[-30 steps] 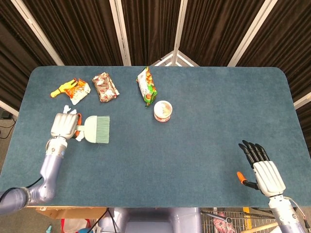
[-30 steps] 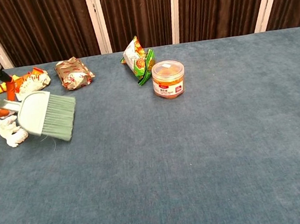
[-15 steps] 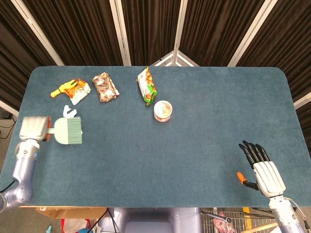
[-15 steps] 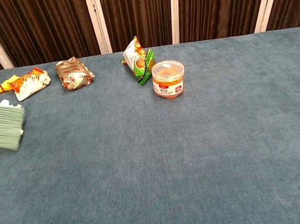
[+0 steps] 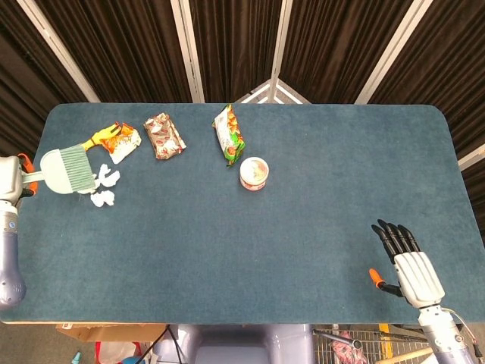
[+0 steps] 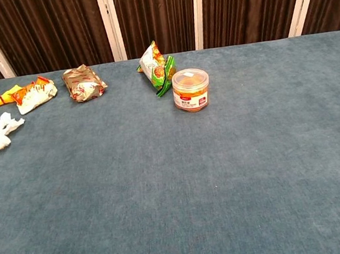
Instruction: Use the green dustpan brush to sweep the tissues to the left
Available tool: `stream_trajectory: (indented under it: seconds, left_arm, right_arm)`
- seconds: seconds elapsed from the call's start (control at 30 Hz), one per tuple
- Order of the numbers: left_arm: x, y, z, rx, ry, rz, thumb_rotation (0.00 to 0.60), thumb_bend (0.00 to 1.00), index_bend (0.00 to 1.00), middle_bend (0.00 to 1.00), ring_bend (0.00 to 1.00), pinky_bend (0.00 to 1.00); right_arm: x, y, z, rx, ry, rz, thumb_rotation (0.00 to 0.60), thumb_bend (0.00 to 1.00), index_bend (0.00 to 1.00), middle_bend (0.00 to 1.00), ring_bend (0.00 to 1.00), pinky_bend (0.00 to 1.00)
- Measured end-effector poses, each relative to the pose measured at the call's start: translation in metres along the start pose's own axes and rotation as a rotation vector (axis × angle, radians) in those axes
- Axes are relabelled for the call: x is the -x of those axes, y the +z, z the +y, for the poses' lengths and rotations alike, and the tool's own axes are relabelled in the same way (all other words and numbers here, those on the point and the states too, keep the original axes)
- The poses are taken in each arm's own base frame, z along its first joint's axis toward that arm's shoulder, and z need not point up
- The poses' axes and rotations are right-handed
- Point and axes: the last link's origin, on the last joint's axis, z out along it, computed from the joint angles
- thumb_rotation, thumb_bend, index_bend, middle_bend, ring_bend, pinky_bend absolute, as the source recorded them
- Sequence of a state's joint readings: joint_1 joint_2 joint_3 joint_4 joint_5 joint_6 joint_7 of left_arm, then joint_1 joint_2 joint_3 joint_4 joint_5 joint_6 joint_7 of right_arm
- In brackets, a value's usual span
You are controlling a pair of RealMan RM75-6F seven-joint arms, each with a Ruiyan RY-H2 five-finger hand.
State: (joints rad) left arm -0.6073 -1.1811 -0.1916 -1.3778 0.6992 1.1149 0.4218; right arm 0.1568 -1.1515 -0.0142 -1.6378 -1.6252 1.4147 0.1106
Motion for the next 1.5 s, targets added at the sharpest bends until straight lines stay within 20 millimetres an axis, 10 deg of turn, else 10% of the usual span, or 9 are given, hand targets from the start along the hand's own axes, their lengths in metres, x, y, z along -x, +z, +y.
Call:
stream_trajectory:
  seconds: [0.5,0.67,0.8,0.93,1.3,1.5]
  left_arm:
    - [0.031,-0.069,0.108,0.308,-0.152,-0.115,0.6,0.76,0.73,0.99,1.0,1.0]
    - [0.053,-0.105,0.143,0.394,-0.163,-0.173,0.6,0.58,0.61,0.94,1.0,0.99]
    - [0.062,-0.126,0.157,0.429,-0.17,-0.205,0.6,0.32,0.37,0.7,0.83,0.81]
    - [0.064,-0.143,0.157,0.438,-0.159,-0.228,0.6,0.22,0.15,0.39,0.52,0.54]
    - [0.04,-0.159,0.09,0.354,-0.154,-0.235,0.6,0.21,0.04,0.09,0.08,0.07]
    - [0.03,-0.176,0.045,0.363,-0.117,-0.126,0.6,0.06,0.0,0.0,0.0,0.01]
  right_arm:
    - [-0.001,0.0,0.001,0.003,-0.002,0.002,0.6,0.34,0.0,0.0,0.0,0.0]
    - [-0.001,0.0,0.001,0.001,-0.001,0.005,0.6,0.34,0.0,0.0,0.0,0.0]
    - [-0.001,-0.001,0.001,0.0,-0.002,0.006,0.6,0.34,0.0,0.0,0.0,0.0]
    - [-0.002,-0.001,0.002,0.003,0.001,0.008,0.6,0.34,0.0,0.0,0.0,0.0]
    - [-0.001,-0.002,0.002,0.001,-0.005,0.002,0.6,0.34,0.0,0.0,0.0,0.0]
    - [-0.002,-0.001,0.003,-0.007,-0.041,0.013,0.6,0.34,0.0,0.0,0.0,0.0]
